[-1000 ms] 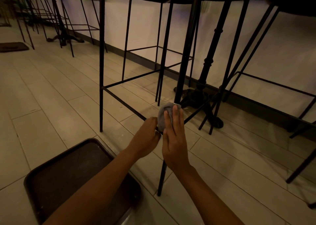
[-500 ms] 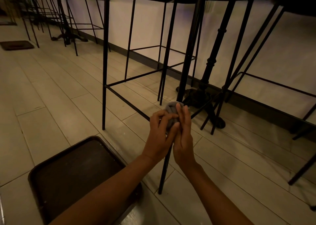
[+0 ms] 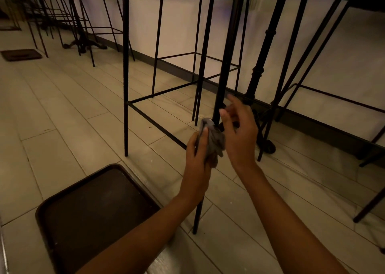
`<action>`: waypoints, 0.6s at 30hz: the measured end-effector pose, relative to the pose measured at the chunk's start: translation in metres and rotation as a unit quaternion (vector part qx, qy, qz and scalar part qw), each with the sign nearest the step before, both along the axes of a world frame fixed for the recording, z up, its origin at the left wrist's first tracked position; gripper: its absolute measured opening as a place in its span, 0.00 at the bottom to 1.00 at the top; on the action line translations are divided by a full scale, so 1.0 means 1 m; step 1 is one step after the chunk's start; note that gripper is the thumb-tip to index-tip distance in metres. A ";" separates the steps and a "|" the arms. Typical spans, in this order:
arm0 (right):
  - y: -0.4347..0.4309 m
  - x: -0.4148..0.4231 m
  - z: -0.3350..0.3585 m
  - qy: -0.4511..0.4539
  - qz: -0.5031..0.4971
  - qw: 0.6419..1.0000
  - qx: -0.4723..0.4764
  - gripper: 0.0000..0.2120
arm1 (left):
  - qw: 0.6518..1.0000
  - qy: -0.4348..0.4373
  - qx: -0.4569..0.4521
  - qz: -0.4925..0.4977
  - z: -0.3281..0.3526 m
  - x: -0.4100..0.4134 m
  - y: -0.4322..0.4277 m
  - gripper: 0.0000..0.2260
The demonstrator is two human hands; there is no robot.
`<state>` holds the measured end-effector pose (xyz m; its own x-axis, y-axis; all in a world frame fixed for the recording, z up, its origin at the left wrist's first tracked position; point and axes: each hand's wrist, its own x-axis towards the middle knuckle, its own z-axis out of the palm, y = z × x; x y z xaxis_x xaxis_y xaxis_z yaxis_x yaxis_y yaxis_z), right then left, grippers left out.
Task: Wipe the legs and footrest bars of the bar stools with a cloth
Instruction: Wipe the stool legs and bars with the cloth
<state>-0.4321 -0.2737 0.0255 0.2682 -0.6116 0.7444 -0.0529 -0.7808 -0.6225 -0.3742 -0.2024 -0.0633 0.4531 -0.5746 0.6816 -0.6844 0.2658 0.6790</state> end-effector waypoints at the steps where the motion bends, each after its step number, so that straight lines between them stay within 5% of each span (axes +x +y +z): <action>1: -0.001 0.001 0.004 0.015 -0.002 1.000 0.011 0.15 | 1.000 0.012 -0.002 0.001 0.001 -0.001 0.000 0.28; 7: 0.001 0.004 0.009 0.032 0.045 0.997 0.051 0.14 | 0.987 0.154 -0.039 -0.024 0.023 -0.008 -0.002 0.24; 12: 0.002 0.004 0.011 0.029 0.070 0.993 0.094 0.16 | 0.998 0.045 -0.017 0.032 0.010 -0.006 -0.005 0.24; 18: 0.002 0.007 0.007 0.007 0.078 0.991 0.109 0.16 | 0.997 0.024 0.001 0.069 -0.036 -0.012 0.016 0.20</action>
<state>-0.4256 -0.2722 0.0330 0.3822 -0.7073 0.5947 0.0480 -0.6275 -0.7772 -0.3862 -0.1866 -0.0990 0.5606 -0.5054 0.6559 -0.6808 0.1696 0.7125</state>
